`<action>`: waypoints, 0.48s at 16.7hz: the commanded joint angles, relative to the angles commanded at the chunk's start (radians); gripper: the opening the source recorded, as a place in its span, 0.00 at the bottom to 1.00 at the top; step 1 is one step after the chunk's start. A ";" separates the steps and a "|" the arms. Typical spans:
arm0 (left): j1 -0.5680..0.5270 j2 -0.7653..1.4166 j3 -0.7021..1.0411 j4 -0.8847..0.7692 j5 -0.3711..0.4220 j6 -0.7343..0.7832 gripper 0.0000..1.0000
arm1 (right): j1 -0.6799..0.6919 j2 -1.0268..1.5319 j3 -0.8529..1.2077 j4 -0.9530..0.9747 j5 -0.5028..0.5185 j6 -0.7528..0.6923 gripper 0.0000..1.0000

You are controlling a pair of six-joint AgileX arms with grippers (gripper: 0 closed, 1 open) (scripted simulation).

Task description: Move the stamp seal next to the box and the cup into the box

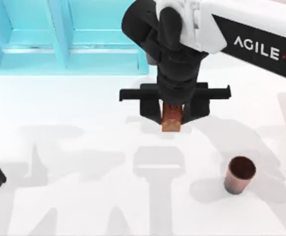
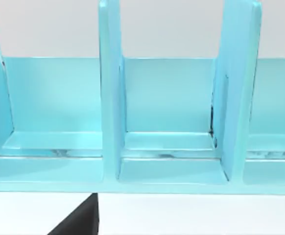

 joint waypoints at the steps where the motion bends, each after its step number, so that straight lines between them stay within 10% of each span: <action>1: 0.000 0.000 0.000 0.000 0.000 0.000 1.00 | -0.013 -0.010 -0.011 0.003 -0.002 -0.013 0.00; 8: 0.000 0.000 0.000 0.000 0.000 0.000 1.00 | -0.328 -0.219 -0.260 0.047 -0.036 -0.327 0.00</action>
